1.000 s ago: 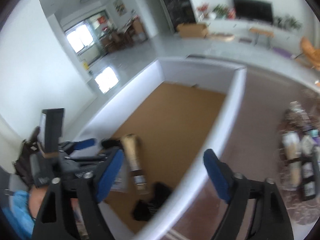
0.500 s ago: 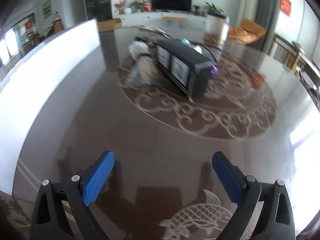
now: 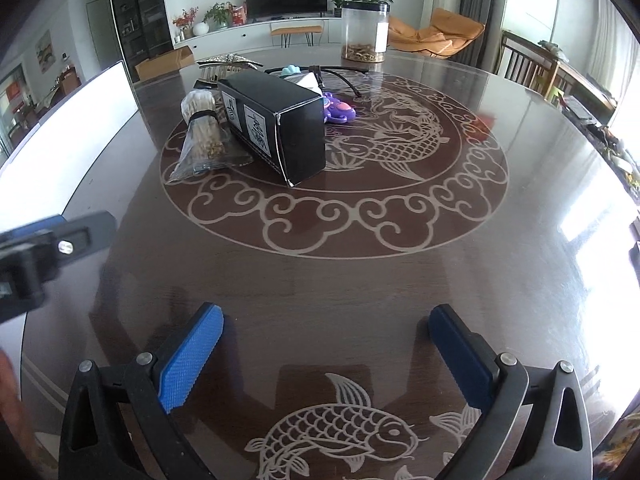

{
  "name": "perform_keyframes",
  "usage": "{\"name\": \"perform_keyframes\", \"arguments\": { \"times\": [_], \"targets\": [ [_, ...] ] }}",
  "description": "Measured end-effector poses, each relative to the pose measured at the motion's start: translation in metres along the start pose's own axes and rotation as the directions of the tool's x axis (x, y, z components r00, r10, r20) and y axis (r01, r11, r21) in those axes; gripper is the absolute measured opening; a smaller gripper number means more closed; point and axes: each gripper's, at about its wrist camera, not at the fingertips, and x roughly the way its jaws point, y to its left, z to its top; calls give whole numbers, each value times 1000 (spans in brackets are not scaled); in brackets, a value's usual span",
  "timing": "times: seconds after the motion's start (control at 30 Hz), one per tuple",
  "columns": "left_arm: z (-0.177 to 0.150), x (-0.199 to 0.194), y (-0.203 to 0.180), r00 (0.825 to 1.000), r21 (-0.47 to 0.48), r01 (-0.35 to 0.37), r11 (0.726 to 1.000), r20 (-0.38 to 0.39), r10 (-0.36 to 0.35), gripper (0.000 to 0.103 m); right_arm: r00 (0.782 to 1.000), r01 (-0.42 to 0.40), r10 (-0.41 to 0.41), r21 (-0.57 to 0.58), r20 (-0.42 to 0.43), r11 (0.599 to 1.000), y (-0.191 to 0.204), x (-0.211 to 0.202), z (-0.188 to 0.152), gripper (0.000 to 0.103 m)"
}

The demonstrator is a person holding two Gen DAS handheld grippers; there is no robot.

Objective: Organize objects

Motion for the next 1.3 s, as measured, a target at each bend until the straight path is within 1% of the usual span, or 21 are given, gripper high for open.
{"name": "perform_keyframes", "arguments": {
  "times": [0.1, 0.13, 0.17, 0.23, 0.27, 0.3, 0.33, 0.63, 0.8, 0.87, 1.3],
  "targets": [
    [-3, 14, 2, 1000, 1, -22, 1000, -13, 22, 85, 1000, -1, 1, 1, 2, 1000, 0, 0, -1, 103],
    [-4, 15, 0, 999, 23, -45, 999, 6, 45, 85, 1000, -1, 1, 1, 2, 1000, 0, 0, -1, 103],
    [-4, 16, 0, 999, 31, -51, 998, 1, 51, 85, 1000, -1, 1, 1, 2, 1000, 0, 0, -1, 103],
    [-6, 16, -3, 997, 59, -71, 996, 15, 70, 86, 1000, 0, 0, 2, 3, 1000, 0, 1, 0, 103],
    [-6, 17, -3, 997, 71, -73, 995, 24, 72, 92, 1000, 0, 0, 2, 4, 1000, -1, -1, -1, 103],
    [-7, 18, -3, 998, 70, -65, 995, 31, 63, 101, 1000, 0, 0, 2, 4, 1000, -1, -1, -2, 103],
    [-7, 19, -3, 998, 70, -65, 995, 29, 63, 103, 1000, 0, 0, 2, 4, 1000, -1, 0, -1, 103],
    [0, 20, -4, 997, 64, -66, 996, 35, 64, 103, 1000, -2, 2, 0, -6, 1000, -2, 0, 0, 103],
    [0, 21, -4, 997, 63, -66, 996, 35, 64, 103, 998, 69, -68, 101, -16, 992, -27, 0, -1, 103],
    [0, 21, -4, 997, 63, -66, 996, 35, 64, 103, 997, 82, -81, 121, -16, 989, -33, 0, -3, 103],
    [0, 21, -5, 997, 63, -68, 996, 36, 66, 103, 996, 91, -91, 130, -4, 987, -31, -4, -4, 103]
  ]
}}
